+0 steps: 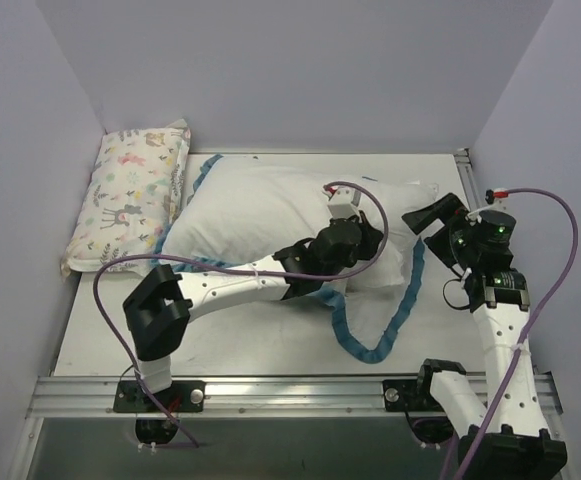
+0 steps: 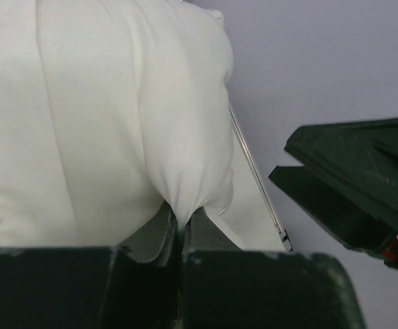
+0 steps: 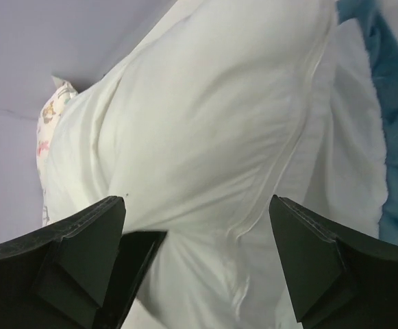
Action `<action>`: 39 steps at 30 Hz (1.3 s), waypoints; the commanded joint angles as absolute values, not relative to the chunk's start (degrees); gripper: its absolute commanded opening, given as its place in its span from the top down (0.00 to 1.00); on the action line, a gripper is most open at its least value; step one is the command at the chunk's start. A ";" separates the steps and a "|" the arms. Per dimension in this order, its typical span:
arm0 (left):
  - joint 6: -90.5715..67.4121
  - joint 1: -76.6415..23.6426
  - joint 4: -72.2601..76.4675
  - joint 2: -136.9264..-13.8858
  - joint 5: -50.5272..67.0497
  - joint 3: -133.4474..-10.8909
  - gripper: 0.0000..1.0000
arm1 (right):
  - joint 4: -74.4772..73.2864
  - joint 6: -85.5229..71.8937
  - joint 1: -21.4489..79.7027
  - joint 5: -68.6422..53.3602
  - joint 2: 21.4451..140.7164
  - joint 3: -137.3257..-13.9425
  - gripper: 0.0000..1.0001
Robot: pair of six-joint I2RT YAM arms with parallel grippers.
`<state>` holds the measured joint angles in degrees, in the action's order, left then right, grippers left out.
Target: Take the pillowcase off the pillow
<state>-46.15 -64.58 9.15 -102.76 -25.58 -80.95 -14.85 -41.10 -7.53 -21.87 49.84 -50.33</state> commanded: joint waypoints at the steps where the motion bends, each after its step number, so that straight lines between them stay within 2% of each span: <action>1: -46.76 -63.55 13.98 -105.28 -19.37 -90.34 1.00 | -15.47 -40.26 -5.36 -21.71 46.25 -49.14 0.10; 2: -46.58 -62.85 13.54 -107.03 -17.51 -91.92 1.00 | -15.47 -39.99 -5.36 -21.53 45.27 -48.35 0.09; 5: -45.97 -62.84 13.44 -107.67 -14.95 -93.96 0.70 | -16.17 -38.50 -5.36 -22.15 43.77 -46.32 0.09; 6: -45.97 -62.84 13.53 -107.41 -15.03 -93.69 0.54 | -16.61 -38.15 -5.36 -22.15 43.25 -45.45 0.09; 10: -45.62 -62.67 13.89 -103.89 -17.31 -89.66 0.33 | -17.22 -36.74 -5.19 -20.75 42.10 -43.08 0.09; 16: -40.45 -62.05 8.46 -95.46 -20.82 -84.47 0.25 | -18.63 -32.61 -4.92 -17.15 42.01 -41.13 0.08; 20: -37.01 -60.30 -7.86 -89.75 -25.14 -83.15 0.20 | -19.51 -28.13 -4.40 -17.31 44.38 -40.87 0.03; 22: -35.95 -58.98 -11.58 -87.99 -24.09 -80.78 0.19 | -19.42 -26.55 -3.43 -18.28 45.96 -40.69 0.00; 26: -33.14 -53.81 -18.96 -84.56 -23.39 -76.03 0.15 | -17.85 -26.45 2.00 -15.05 45.53 -39.12 0.00; 31: -32.87 -48.87 -17.32 -87.26 -16.89 -69.97 0.15 | -11.26 -27.86 8.17 -12.57 47.72 -34.99 0.00; 34: -32.61 -48.87 -13.89 -90.78 -14.33 -68.82 0.15 | -7.83 -28.30 10.01 -11.51 54.03 -34.19 0.00; 36: -32.61 -48.78 -13.45 -91.84 -14.24 -68.38 0.15 | -5.99 -28.56 10.11 -10.29 57.98 -34.02 0.10; 39: -32.17 -47.82 -14.93 -90.88 -15.81 -67.68 0.22 | -7.11 -28.56 9.93 -7.66 61.60 -36.03 0.77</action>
